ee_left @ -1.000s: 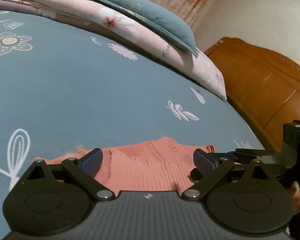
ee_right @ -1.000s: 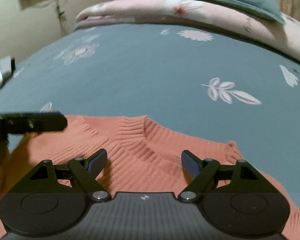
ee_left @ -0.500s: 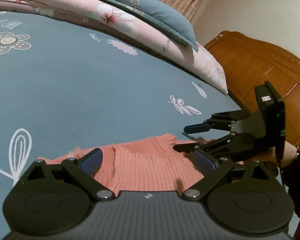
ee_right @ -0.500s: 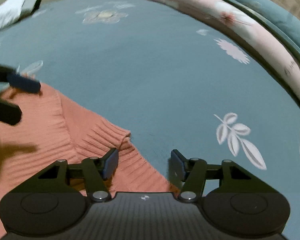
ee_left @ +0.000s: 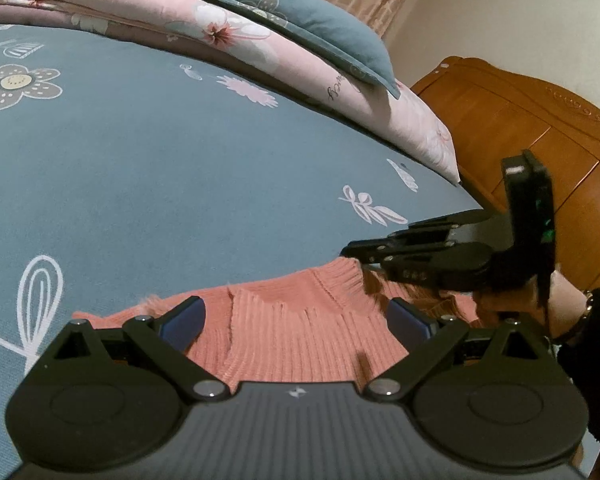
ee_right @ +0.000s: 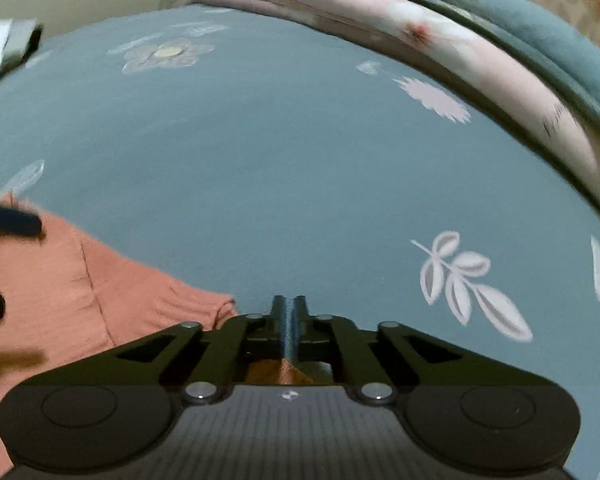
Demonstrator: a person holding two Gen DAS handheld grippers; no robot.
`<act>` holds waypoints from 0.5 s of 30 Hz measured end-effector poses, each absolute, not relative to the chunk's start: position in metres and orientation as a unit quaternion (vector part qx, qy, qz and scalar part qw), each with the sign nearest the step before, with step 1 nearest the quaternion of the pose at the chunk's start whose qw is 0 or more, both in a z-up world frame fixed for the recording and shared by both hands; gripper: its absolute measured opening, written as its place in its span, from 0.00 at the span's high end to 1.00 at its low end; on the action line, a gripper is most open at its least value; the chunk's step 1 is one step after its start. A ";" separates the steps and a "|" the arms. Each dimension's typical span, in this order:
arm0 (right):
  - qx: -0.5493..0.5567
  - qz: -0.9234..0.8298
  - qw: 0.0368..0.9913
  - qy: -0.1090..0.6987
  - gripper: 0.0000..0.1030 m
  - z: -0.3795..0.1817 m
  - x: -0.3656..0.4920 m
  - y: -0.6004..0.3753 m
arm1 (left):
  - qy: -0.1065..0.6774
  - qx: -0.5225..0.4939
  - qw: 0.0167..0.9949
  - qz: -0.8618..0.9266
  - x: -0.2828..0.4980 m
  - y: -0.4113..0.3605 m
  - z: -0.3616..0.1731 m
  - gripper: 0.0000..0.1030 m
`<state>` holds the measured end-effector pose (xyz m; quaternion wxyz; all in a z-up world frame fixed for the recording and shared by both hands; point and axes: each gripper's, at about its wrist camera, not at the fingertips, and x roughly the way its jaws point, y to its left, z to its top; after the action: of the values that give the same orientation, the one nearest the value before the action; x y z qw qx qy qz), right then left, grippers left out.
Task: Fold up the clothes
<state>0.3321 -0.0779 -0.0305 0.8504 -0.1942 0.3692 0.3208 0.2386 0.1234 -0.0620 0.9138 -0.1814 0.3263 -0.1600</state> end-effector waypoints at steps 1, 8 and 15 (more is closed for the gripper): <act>-0.186 0.318 0.854 0.368 0.80 -0.023 0.327 -0.083 | 0.327 -0.181 0.914 -0.160 0.239 0.123 -0.062 0.06; -0.128 0.274 0.846 0.439 0.71 -0.008 0.304 -0.109 | 0.328 -0.180 0.914 -0.158 0.238 0.122 -0.062 0.06; -0.095 0.230 0.863 0.439 0.59 -0.034 0.316 -0.103 | 0.330 -0.169 0.915 -0.157 0.239 0.119 -0.063 0.04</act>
<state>0.3157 -0.1033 -0.0344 0.8631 -0.0949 0.4394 0.2303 0.2386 0.1186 -0.0626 0.9154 -0.1687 0.3300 -0.1570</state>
